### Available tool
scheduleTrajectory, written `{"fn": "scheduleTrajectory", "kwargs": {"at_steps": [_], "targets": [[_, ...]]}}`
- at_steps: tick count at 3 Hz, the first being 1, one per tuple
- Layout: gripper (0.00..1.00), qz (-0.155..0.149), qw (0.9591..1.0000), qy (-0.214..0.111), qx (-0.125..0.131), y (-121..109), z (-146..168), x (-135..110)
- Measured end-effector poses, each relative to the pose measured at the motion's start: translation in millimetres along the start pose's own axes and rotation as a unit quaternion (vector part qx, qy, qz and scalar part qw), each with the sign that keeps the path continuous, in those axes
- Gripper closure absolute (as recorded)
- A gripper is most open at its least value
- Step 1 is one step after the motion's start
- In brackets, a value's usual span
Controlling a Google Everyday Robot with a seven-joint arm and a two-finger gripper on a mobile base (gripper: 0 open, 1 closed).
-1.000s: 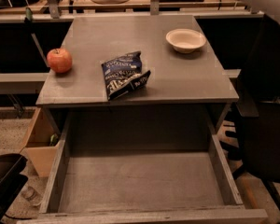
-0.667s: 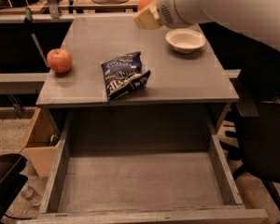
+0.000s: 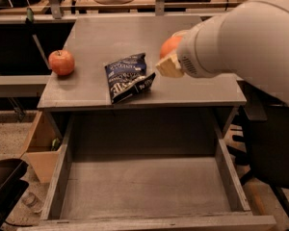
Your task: Place orange into top drawer
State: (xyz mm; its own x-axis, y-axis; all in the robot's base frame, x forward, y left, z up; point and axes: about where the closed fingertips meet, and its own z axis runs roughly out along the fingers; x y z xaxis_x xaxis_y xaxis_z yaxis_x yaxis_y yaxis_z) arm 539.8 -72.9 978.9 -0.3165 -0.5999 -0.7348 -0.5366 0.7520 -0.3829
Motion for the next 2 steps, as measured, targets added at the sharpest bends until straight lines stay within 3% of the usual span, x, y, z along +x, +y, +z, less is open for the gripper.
{"fn": "scheduleTrajectory", "kwargs": {"at_steps": [1, 2], "targets": [[1.00, 0.034, 0.9987, 0.030, -0.024, -13.3, 0.2, 64.1], [1.00, 0.100, 0.9898, 0.045, -0.090, -18.9, 28.2, 141.7]]}}
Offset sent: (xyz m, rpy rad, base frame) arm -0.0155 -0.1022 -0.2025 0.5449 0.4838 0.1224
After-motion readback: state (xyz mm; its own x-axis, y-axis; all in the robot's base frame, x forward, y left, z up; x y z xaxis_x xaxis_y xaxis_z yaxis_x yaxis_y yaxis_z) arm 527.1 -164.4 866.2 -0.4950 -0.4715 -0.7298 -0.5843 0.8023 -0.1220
